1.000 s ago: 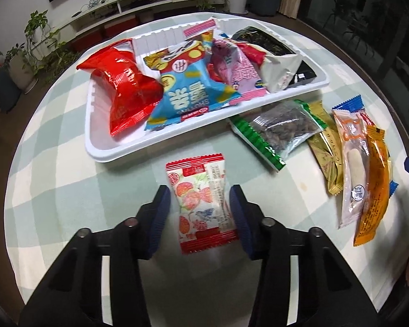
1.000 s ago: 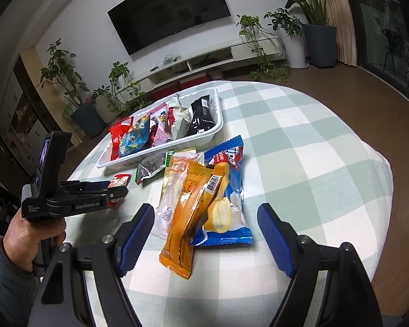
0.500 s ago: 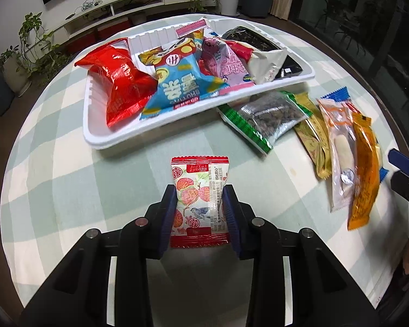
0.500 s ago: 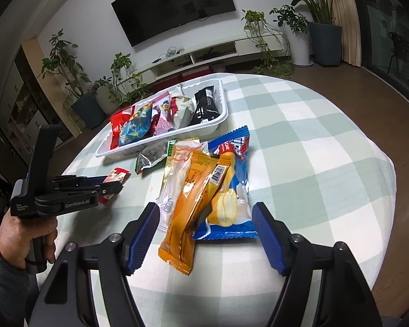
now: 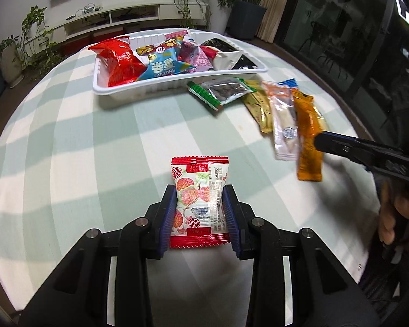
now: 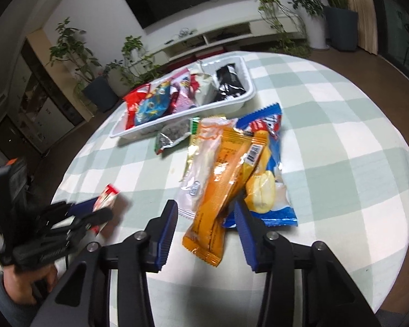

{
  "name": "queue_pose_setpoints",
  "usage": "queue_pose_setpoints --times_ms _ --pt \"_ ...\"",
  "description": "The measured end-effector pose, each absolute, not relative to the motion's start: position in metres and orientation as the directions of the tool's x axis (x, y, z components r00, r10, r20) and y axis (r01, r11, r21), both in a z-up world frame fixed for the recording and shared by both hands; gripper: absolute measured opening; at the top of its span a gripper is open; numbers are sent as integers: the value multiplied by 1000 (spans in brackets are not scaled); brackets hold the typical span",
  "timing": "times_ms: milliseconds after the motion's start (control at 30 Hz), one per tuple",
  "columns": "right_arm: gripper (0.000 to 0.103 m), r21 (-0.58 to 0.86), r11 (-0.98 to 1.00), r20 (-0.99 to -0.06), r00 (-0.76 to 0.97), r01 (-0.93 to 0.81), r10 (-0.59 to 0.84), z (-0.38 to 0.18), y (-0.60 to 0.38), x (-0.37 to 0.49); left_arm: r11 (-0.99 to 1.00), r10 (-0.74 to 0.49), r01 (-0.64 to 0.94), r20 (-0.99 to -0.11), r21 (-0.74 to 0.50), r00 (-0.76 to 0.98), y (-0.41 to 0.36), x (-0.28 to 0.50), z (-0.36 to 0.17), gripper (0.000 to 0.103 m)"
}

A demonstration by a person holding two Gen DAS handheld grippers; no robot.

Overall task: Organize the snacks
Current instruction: 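Grasp the orange bar packet with the right gripper while the left gripper holds the candy, then carry the candy packet and orange bar over the white tray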

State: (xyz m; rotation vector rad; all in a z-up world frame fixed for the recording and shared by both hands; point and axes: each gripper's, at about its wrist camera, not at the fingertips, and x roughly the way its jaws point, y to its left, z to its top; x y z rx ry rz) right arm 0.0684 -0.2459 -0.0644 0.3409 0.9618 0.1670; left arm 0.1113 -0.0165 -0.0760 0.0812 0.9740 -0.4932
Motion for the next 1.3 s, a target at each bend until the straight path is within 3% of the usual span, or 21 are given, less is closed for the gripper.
queue_pose_setpoints --times_ms 233,400,700,1300 --pt "47 315 948 -830 498 46 252 -68 -235 89 878 -402 439 -788 -188 466 -12 91 -73 32" --pt "29 325 944 -843 469 53 264 -77 -235 92 876 -414 439 -779 -200 471 -9 87 -70 32" --pt "17 390 918 -818 484 71 310 -80 -247 82 876 -425 432 -770 -216 476 -5 84 -69 32" --pt "15 486 874 -739 534 0 411 -50 -242 47 881 -420 425 -757 -208 501 -4 75 -59 32"
